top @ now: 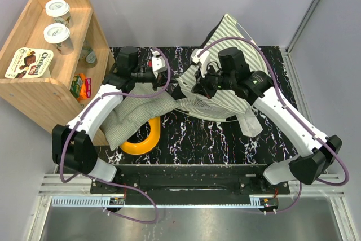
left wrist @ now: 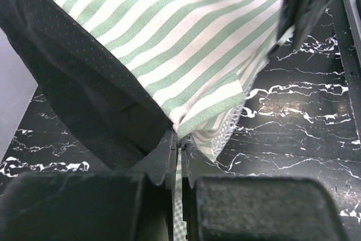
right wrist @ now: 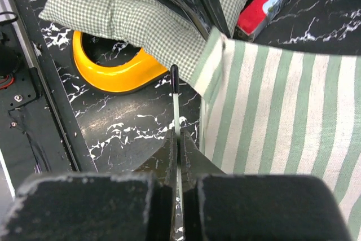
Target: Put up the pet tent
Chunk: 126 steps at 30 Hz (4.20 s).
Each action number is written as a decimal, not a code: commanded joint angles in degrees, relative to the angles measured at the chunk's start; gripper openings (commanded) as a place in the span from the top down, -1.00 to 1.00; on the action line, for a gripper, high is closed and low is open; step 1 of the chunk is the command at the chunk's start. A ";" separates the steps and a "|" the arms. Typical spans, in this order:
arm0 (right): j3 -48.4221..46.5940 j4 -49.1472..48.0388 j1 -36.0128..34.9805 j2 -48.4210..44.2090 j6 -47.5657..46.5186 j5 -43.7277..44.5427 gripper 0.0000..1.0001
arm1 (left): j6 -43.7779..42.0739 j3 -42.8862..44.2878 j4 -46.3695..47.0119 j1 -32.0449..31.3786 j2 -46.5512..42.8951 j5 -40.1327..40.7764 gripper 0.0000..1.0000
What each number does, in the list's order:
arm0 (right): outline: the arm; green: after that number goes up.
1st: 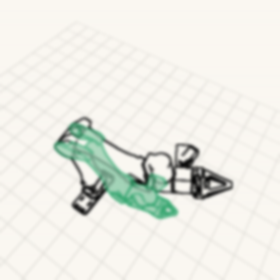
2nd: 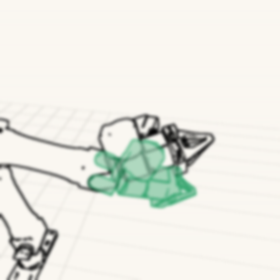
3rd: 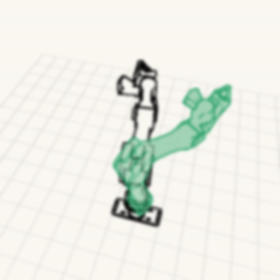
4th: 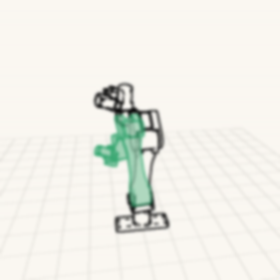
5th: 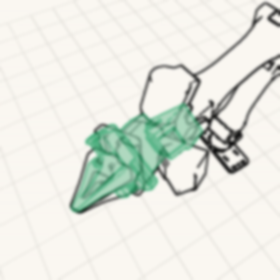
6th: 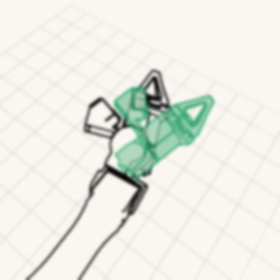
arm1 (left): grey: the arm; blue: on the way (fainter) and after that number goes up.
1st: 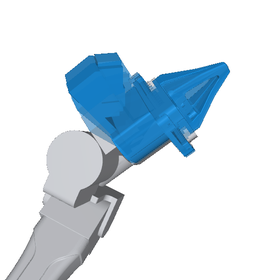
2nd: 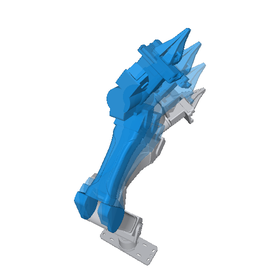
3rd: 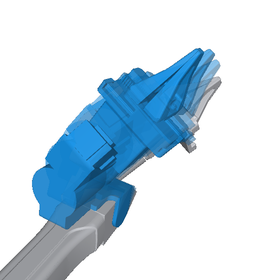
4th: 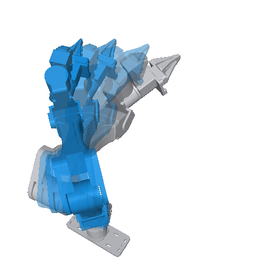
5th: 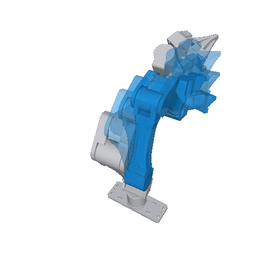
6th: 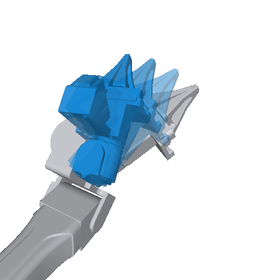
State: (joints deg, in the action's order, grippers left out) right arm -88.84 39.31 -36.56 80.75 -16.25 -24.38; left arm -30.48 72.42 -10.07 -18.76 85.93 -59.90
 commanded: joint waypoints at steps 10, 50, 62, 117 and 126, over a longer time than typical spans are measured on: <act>2.09 9.20 1.40 2.49 2.10 4.16 1.00 | -4.15 5.54 -11.12 3.20 -4.72 4.88 1.00; 2.09 9.29 1.31 4.24 -0.89 8.12 1.00 | -8.72 5.01 -15.77 4.17 -5.24 6.37 1.00; -1.95 9.21 1.31 6.70 -1.50 8.04 1.00 | -10.39 4.48 -17.53 2.51 -6.21 6.37 1.00; -2.74 13.69 1.40 7.32 -4.49 9.53 1.00 | -9.51 5.28 -17.62 0.31 -5.69 9.54 1.00; -3.71 13.78 1.40 8.46 -4.32 9.35 1.00 | -11.00 5.36 -18.76 -0.74 -5.86 10.15 1.00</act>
State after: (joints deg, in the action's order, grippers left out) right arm -90.83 47.35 -36.58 88.05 -20.99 -20.40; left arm -39.33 76.77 -27.46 -19.27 82.59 -51.92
